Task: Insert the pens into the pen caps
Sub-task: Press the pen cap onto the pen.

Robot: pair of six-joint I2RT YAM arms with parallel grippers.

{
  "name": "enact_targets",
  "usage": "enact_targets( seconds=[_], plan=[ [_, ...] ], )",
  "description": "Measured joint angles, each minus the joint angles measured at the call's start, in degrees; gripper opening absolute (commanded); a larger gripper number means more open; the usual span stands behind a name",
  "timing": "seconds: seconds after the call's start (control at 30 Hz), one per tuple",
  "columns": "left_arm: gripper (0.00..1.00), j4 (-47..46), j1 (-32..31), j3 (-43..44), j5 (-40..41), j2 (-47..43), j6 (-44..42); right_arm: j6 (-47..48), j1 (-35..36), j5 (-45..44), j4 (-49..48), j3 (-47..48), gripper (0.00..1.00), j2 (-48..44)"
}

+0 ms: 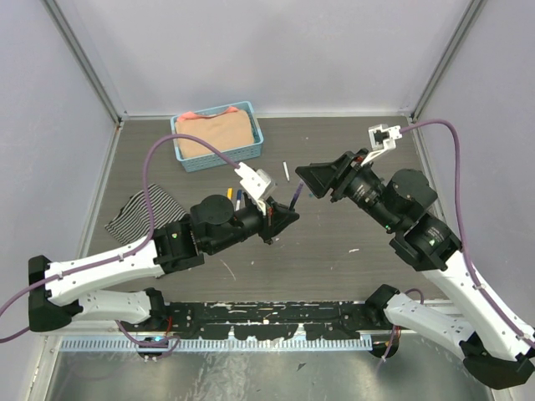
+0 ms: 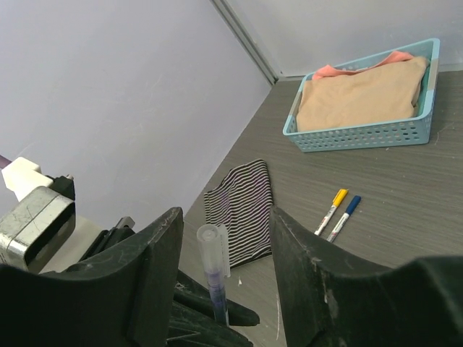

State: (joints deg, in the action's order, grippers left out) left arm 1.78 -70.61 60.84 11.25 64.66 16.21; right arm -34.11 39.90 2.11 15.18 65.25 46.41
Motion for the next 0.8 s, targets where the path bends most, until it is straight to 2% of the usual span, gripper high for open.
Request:
enact_targets(
  seconds=[0.23, 0.43, 0.53, 0.63, 0.8],
  plan=[
    [0.00, 0.28, 0.00, 0.02, -0.26, 0.09, -0.11, 0.00, 0.00, 1.07, -0.04, 0.00, 0.45, 0.13],
    [0.00, 0.31, 0.00, 0.00, -0.26, 0.11, -0.11, -0.07, 0.00, 1.81, -0.15, 0.00, 0.31, 0.26],
    [0.00, 0.31, 0.00, 0.00, -0.26, 0.11, -0.11, -0.15, 0.00, 2.10, -0.13, 0.00, 0.20, 0.61],
    [0.00, 0.57, 0.00, 0.00, -0.24, 0.11, -0.11, -0.17, 0.00, 2.27, -0.15, 0.00, 0.02, 0.76],
    [0.00, 0.70, 0.00, 0.04, -0.22, 0.11, -0.13, -0.15, 0.00, 2.29, -0.11, -0.02, 0.00, 0.79]
  ],
)
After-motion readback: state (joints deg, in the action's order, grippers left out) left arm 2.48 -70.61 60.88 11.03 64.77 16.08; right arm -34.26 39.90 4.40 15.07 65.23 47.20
